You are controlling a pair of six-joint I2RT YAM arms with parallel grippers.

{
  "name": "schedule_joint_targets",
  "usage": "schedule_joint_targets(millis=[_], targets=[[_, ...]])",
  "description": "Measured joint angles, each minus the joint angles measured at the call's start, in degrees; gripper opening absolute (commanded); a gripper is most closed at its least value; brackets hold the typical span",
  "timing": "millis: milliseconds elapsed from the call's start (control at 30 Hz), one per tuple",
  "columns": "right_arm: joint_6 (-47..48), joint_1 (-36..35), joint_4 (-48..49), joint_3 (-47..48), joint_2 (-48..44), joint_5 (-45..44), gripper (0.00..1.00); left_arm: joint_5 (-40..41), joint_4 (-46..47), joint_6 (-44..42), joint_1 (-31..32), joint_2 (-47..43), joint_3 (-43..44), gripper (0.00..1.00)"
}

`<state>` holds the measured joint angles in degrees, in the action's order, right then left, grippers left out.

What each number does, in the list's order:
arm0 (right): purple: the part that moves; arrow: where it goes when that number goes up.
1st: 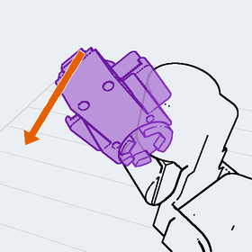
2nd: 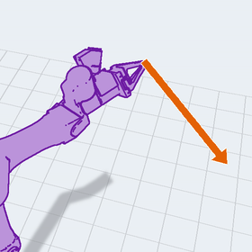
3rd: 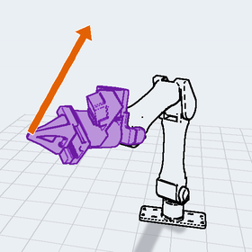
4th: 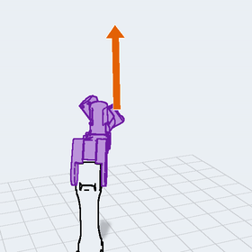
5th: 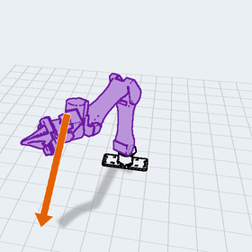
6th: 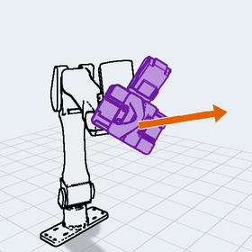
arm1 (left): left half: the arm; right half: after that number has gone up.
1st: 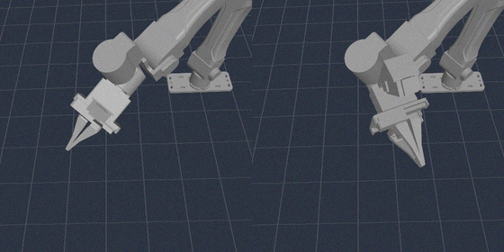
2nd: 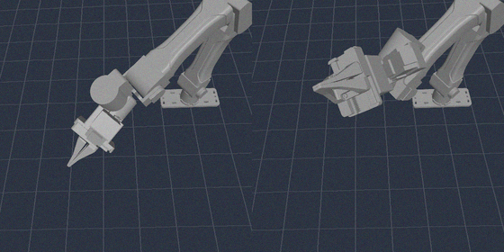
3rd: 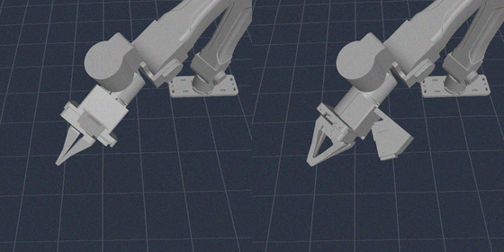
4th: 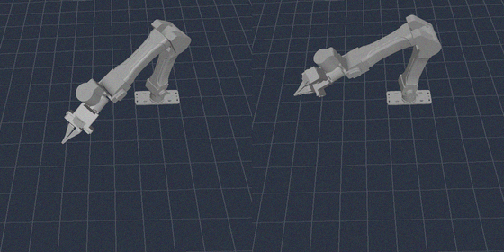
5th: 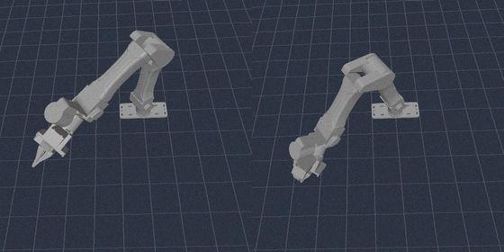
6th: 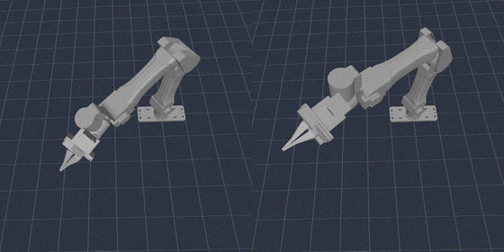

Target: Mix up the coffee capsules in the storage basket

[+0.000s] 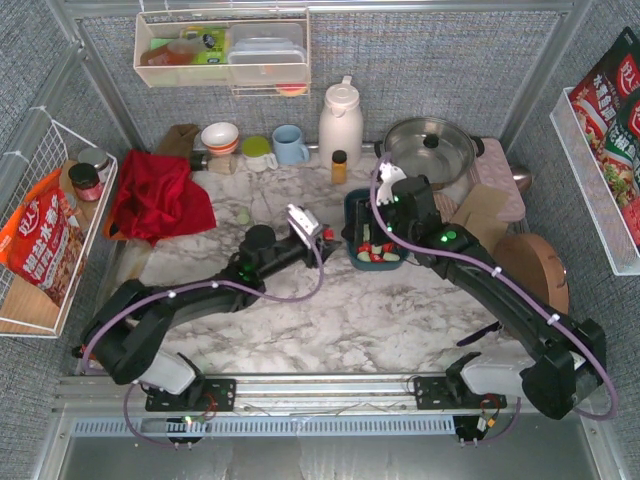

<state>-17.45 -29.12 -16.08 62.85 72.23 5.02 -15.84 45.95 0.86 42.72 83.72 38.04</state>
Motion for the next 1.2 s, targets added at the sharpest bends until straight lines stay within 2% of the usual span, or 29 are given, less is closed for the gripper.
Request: schedule_joint_targets(millis=[200,267,367,467,567,733,833,933,1000,1100,1200], targets=[[-2.7,1.1,1.8,-2.0,-1.5,3.5,0.79,-2.8,12.9,-10.7,4.9,8.4,1.8,0.55],[-3.4,1.8,1.8,-2.6,-2.4,3.9,0.79,-2.8,16.2,-12.4,5.1,11.8,3.7,0.56],[-4.1,2.6,2.7,-4.3,-4.8,1.2,0.79,-2.1,19.1,-13.2,5.0,17.5,8.9,0.64],[-4.6,2.9,4.0,-7.4,-7.8,-3.6,0.79,-1.7,20.7,-13.0,5.0,22.8,13.4,0.77],[-4.7,3.7,4.0,-10.4,-10.4,-8.4,0.79,-0.7,22.9,-11.1,5.0,27.2,14.7,0.98],[-4.9,5.2,5.0,-12.4,-12.9,-14.5,0.79,1.1,28.0,-6.3,4.7,31.5,13.3,0.99],[-4.9,5.4,5.8,-12.5,-12.6,-14.8,0.79,4.2,30.0,-2.3,3.3,31.1,11.8,0.99],[-4.9,5.5,6.0,-12.5,-11.7,-14.8,0.79,10.5,25.8,3.3,0.1,25.5,10.7,0.99],[-4.9,5.5,6.1,-12.5,-11.1,-14.8,0.79,15.5,18.5,7.7,-3.0,20.9,13.6,1.00],[-4.9,5.5,6.1,-12.5,-10.1,-13.4,0.79,23.5,1.5,14.2,-8.3,19.5,22.3,1.00],[-4.9,5.5,6.4,-12.5,-9.2,-12.4,0.79,29.0,-17.0,18.9,-13.7,22.5,28.1,1.00]])
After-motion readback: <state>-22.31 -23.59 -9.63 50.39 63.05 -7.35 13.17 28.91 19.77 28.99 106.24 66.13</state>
